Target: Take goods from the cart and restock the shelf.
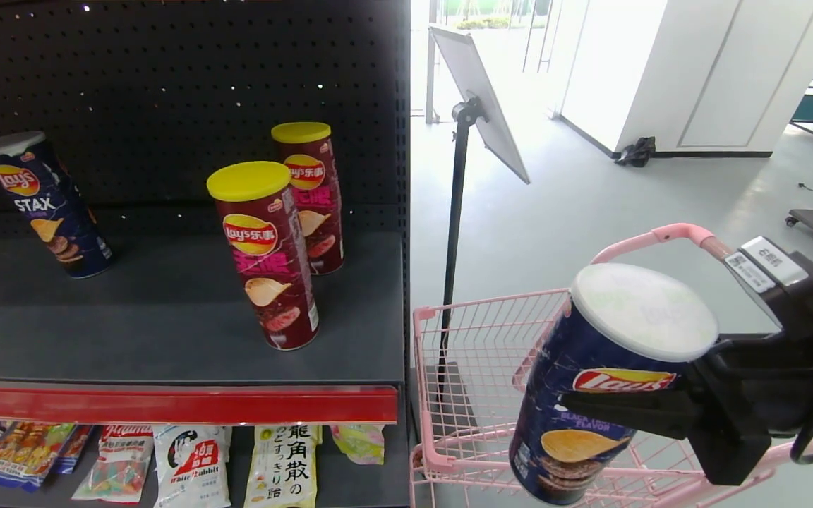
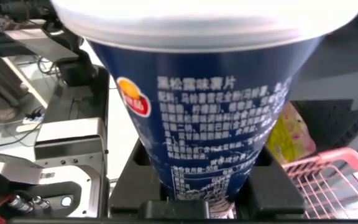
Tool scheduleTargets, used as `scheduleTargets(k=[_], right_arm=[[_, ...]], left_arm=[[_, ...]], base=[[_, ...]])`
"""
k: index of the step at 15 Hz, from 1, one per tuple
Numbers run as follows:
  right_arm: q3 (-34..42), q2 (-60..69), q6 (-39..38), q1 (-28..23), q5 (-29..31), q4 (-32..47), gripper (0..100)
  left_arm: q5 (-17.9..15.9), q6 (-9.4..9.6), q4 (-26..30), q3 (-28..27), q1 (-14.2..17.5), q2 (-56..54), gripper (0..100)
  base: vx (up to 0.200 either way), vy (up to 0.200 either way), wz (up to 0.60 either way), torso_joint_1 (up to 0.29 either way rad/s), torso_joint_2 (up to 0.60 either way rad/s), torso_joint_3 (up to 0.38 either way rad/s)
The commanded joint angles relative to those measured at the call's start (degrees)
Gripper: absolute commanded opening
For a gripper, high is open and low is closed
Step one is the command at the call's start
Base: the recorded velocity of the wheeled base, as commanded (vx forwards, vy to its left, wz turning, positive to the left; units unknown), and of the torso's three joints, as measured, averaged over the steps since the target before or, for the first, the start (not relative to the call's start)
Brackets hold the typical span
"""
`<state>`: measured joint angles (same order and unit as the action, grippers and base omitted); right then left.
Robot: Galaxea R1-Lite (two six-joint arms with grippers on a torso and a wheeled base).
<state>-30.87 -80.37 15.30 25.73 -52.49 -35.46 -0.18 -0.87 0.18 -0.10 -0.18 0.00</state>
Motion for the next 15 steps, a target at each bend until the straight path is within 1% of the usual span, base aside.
scheduleTargets(k=[1, 3, 7, 15], right_arm=[[1.07, 1.27, 0.26, -1.48, -0.24, -0.05, 0], [0.54, 3.47, 0.17, -2.62, -0.42, -0.05, 0], [1.34, 7.16, 0.08, -2.44, -0.15, 0.39, 0], [1.69, 7.60, 0.17, -2.36, 0.81, 0.39, 0]], left_arm=[[0.01, -0.01, -0.01, 0.01, 0.01, 0.09, 100], [0.01, -0.01, -0.01, 0.01, 0.01, 0.09, 100], [0.01, -0.01, -0.01, 0.01, 0.01, 0.09, 100], [0.01, 0.07, -0.01, 0.01, 0.01, 0.09, 100]], base=[[0.000, 0.000, 0.00, 0.000, 0.00, 0.000], [0.000, 0.000, 0.00, 0.000, 0.00, 0.000], [0.000, 0.000, 0.00, 0.000, 0.00, 0.000], [0.000, 0.000, 0.00, 0.000, 0.00, 0.000]])
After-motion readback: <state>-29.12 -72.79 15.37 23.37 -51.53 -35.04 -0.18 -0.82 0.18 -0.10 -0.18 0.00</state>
